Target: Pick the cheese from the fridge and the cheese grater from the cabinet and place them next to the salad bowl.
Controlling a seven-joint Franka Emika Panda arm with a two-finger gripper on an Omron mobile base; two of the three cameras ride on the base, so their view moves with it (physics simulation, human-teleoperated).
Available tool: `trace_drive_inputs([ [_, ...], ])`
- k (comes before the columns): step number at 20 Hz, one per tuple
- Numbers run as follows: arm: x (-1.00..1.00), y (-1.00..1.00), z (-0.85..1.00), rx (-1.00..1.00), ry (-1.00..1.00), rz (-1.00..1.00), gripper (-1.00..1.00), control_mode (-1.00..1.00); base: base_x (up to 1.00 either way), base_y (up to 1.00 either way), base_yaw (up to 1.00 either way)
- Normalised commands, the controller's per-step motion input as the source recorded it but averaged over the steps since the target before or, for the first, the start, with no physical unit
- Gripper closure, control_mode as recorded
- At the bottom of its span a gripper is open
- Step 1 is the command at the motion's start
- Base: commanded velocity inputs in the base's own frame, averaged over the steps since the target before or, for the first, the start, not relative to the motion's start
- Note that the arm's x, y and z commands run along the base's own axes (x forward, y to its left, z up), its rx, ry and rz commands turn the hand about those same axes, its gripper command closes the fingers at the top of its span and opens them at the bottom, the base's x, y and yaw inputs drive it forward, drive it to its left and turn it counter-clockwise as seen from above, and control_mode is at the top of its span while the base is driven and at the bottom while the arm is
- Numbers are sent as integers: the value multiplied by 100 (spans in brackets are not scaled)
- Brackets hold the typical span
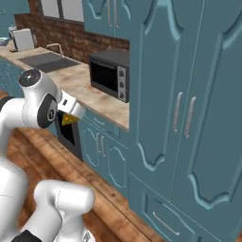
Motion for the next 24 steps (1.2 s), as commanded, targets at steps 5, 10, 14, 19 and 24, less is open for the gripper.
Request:
trace_drive_inputs([
  [5,0,0,0,0,0,0,100,100,60,0,47],
  [10,0,0,0,0,0,0,100,100,65,0,41],
  [14,0,0,0,0,0,0,100,100,67,0,39],
  [19,0,0,0,0,0,0,100,100,75,0,32],
  [24,0,0,0,0,0,0,100,100,78,0,28],
])
